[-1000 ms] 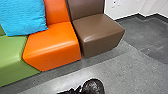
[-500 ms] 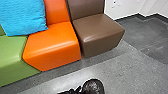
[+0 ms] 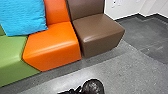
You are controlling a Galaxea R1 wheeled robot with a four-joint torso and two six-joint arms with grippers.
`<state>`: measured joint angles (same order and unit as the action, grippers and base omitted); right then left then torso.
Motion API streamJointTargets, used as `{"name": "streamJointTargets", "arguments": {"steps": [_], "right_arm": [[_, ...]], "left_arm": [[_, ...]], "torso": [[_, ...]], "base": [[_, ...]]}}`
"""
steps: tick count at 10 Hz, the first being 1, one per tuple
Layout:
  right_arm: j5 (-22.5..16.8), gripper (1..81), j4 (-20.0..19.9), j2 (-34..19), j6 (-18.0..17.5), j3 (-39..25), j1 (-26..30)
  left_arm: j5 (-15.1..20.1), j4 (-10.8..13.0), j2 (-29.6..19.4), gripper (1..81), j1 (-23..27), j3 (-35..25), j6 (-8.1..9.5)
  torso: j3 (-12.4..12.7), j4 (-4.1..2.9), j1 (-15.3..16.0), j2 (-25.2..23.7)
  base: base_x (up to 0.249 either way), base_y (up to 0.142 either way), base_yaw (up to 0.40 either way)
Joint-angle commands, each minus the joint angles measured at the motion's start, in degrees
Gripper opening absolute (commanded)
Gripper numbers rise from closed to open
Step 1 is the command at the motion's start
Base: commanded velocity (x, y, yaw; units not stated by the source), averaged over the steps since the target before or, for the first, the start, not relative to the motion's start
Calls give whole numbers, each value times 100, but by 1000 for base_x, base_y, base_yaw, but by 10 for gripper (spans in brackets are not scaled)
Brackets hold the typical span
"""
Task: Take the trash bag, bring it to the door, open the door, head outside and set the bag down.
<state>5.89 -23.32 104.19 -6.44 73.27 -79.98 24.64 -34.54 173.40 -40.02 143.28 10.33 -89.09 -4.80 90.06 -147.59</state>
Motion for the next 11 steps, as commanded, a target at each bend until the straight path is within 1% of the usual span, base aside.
{"name": "streamJointTargets", "arguments": {"steps": [1, 6, 7, 9, 10, 11], "right_arm": [[-536, 811, -32, -203, 11, 2, 100], [-571, 811, -32, -185, 11, 29, 179], [-571, 811, -24, -177, 11, 38, 179], [-571, 811, -23, -176, 11, 38, 179], [-571, 811, -23, -168, 11, 38, 179], [-571, 811, -23, -160, 11, 38, 179]], "left_arm": [[393, 325, 20, 10, 262, 16, -22], [375, 325, 20, 10, 271, 8, -22], [375, 325, 29, 10, 262, 8, -22], [384, 325, 20, 10, 262, 8, -22], [392, 325, 11, 10, 270, 8, -22], [393, 325, -6, 10, 262, -19, -22]], "torso": [[0, 0, 0, 0], [0, -2, 0, 0], [0, -2, -369, 573], [0, -2, -397, 626], [0, 0, -494, 781], [363, -2, -612, 975]], "base": [[0, 0, 0], [0, 0, 0], [0, 0, 0], [0, 0, 0], [0, 0, 0], [0, 0, 0]]}}
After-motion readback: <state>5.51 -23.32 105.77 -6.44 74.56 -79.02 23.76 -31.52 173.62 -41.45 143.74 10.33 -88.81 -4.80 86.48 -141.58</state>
